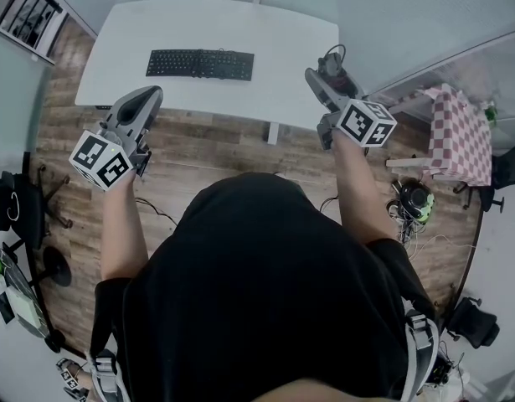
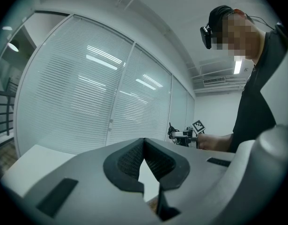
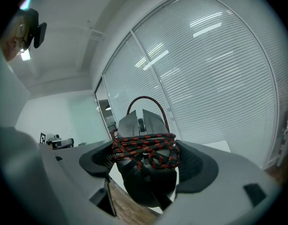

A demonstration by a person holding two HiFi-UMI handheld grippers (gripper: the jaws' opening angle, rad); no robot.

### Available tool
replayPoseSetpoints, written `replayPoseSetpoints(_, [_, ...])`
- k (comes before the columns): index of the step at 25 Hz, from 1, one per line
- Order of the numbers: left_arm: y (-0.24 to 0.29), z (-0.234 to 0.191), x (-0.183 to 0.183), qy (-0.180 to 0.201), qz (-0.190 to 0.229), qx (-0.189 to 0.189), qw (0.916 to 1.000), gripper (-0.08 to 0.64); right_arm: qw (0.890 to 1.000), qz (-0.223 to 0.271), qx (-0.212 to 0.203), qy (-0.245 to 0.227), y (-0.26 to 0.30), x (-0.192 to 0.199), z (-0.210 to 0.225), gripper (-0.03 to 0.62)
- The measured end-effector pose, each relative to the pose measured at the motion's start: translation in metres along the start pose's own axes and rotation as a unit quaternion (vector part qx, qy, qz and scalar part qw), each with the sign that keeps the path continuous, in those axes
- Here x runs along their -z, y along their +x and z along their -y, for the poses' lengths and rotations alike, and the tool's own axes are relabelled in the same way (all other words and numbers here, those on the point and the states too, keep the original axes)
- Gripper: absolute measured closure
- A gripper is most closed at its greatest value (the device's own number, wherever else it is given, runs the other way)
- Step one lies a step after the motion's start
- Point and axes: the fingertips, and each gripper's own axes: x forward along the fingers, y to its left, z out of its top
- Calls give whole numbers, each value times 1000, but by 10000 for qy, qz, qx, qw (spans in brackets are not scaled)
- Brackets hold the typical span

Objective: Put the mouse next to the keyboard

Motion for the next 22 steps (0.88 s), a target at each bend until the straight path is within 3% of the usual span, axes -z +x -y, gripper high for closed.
replayPoseSetpoints(22, [29, -8, 0, -76, -121, -58, 9999, 540, 9998, -67, 45, 164, 21, -1, 34, 176])
